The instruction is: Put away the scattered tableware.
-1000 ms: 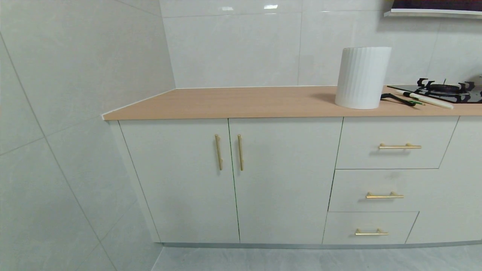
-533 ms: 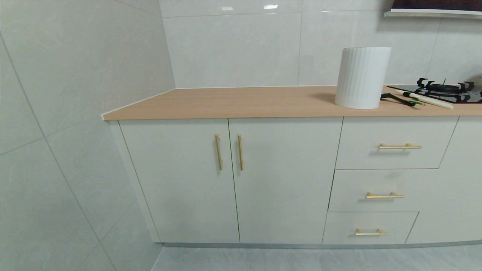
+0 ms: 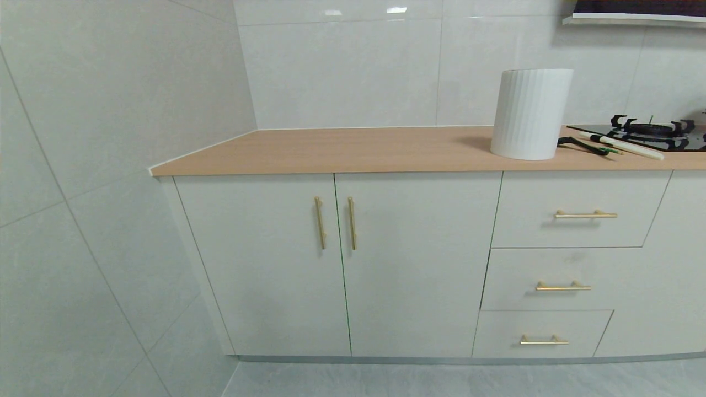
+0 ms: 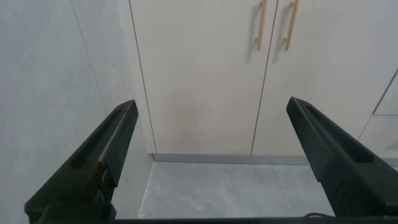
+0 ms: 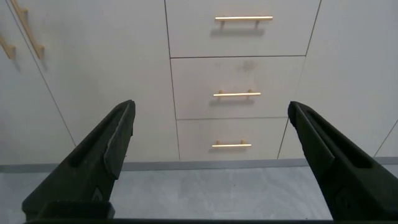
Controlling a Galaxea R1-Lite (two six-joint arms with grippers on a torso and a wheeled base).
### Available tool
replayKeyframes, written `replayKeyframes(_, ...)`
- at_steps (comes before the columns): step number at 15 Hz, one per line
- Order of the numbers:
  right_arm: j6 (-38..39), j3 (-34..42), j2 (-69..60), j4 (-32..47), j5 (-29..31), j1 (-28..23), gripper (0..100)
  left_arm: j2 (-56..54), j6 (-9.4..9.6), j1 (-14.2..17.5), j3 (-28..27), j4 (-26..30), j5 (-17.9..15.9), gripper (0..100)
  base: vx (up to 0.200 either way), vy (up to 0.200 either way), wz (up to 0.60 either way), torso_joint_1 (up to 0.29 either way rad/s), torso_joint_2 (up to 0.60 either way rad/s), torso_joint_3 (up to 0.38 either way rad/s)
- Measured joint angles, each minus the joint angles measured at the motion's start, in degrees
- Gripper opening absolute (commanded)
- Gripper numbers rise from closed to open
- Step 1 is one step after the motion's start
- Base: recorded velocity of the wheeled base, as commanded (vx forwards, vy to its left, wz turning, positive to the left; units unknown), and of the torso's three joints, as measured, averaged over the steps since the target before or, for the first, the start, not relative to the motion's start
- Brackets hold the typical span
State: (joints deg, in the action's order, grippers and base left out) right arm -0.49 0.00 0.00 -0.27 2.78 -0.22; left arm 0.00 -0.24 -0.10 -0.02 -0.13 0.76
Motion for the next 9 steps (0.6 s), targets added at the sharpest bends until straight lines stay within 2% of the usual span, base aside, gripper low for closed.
replayKeyframes(7,0.16,0.0,0.0,0.0,0.01,0.01,100,0.0,0.29,0.0,0.0,0.04,-0.07,100,0.0,0.0,0.0,0.0,0.0,0.0)
replayKeyframes(9,0.16,0.0,0.0,0.02,0.01,0.01,100,0.0,0.35,0.0,0.02,0.06,-0.07,100,0.0,-0.2,0.0,0.002,0.0,-0.002)
